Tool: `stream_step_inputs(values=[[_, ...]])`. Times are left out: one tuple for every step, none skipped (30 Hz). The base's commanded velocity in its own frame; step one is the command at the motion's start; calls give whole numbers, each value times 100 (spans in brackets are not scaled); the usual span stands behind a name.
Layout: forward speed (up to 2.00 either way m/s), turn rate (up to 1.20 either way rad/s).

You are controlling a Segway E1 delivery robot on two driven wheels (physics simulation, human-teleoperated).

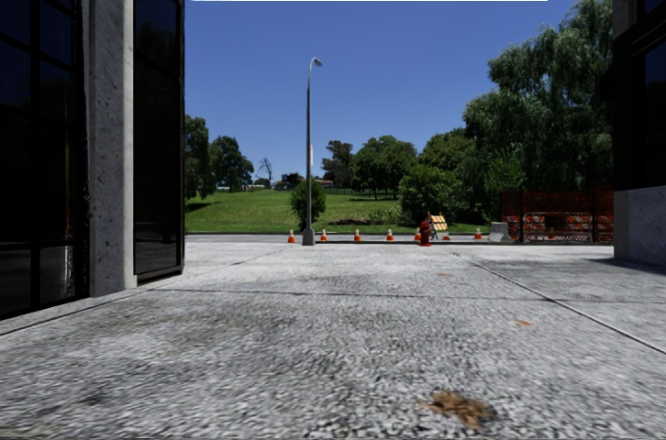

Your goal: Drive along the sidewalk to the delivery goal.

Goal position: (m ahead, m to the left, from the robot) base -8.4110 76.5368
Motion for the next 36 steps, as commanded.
stream_step_inputs(values=[[200,0],[200,0],[200,0],[200,0],[200,0],[200,0],[200,0],[200,0],[200,0],[200,0],[200,0],[200,0],[200,0],[200,0],[200,0],[200,0],[200,0],[200,0],[200,0],[200,0],[200,0],[200,0],[200,0],[200,0],[200,0],[200,0],[200,0],[200,0],[200,0],[200,0],[200,0],[200,0],[200,0],[200,0],[200,0],[200,0]])
